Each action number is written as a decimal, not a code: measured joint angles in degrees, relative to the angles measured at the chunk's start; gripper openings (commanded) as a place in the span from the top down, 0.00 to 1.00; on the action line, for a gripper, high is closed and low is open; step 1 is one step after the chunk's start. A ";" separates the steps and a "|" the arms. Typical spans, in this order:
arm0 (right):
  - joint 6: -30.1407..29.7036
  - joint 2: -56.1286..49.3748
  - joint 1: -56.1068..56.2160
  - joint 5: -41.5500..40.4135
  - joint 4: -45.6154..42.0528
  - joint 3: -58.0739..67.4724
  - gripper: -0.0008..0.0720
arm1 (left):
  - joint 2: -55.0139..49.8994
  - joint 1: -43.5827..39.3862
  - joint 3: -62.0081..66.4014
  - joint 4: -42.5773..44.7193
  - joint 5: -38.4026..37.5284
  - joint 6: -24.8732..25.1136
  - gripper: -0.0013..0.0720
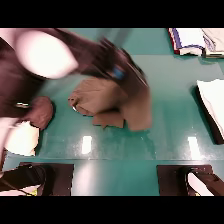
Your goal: Fold the shirts.
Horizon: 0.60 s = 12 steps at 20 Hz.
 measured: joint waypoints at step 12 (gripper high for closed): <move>0.00 1.22 0.00 0.37 -0.20 -0.35 0.97 | -9.77 29.75 -0.24 -2.75 -3.89 -3.78 0.29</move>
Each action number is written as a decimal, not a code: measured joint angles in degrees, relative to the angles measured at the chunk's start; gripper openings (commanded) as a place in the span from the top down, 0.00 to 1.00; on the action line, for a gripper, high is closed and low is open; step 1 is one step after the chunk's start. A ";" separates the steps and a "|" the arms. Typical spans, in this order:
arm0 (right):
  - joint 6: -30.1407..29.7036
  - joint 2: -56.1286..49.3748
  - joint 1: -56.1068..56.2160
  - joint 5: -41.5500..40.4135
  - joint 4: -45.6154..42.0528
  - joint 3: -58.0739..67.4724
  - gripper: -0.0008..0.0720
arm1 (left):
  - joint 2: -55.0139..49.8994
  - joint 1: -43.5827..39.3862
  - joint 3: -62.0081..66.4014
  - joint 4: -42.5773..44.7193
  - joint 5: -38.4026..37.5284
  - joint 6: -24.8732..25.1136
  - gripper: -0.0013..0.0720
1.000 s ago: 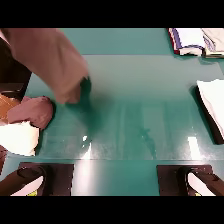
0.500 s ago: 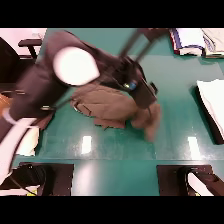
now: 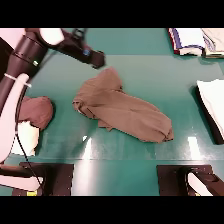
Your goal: Fold the shirts.
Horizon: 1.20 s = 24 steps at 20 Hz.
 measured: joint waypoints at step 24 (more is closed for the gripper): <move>0.02 -6.03 -0.02 6.14 0.35 -0.02 0.97 | -16.09 15.65 -15.61 -14.10 3.85 4.02 0.95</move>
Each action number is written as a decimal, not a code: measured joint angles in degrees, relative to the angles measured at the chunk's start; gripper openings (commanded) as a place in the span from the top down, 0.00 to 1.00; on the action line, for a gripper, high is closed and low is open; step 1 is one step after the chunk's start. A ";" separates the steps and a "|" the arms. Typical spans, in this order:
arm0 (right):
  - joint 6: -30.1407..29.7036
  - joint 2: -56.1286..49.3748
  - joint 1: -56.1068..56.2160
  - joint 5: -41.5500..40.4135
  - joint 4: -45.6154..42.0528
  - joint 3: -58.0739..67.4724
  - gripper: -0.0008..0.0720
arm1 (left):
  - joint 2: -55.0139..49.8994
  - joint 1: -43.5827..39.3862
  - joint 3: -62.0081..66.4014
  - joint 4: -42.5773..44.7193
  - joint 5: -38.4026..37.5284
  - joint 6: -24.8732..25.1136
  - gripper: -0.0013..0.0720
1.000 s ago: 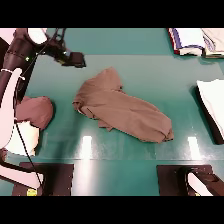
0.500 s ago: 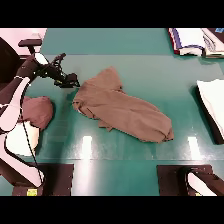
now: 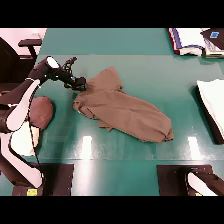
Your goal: Fold the shirts.
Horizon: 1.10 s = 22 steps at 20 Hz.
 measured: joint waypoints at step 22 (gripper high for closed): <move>2.34 5.01 -17.77 0.22 -5.07 -65.57 0.40 | 0.26 0.33 22.47 -1.66 -8.96 -1.70 0.95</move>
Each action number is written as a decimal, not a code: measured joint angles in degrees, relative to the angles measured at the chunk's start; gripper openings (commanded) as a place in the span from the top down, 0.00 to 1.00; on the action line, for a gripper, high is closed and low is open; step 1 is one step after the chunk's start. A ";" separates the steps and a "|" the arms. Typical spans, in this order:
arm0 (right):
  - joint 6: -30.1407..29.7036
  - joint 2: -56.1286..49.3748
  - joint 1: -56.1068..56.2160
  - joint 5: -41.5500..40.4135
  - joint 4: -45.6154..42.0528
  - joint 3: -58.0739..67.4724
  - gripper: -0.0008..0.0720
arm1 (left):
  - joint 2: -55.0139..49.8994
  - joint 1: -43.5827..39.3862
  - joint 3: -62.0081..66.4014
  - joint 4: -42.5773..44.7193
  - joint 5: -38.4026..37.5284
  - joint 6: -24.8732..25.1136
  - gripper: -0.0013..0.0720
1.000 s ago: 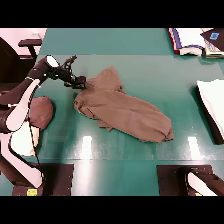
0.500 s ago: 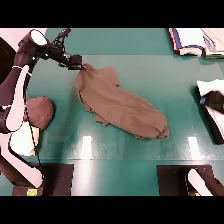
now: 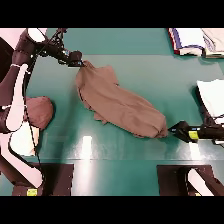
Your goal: Fold the shirts.
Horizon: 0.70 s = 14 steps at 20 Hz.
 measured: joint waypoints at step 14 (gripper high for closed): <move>-1.70 0.68 5.49 -1.22 -2.91 31.26 0.97 | 17.44 0.00 1.81 3.61 3.61 -1.33 0.95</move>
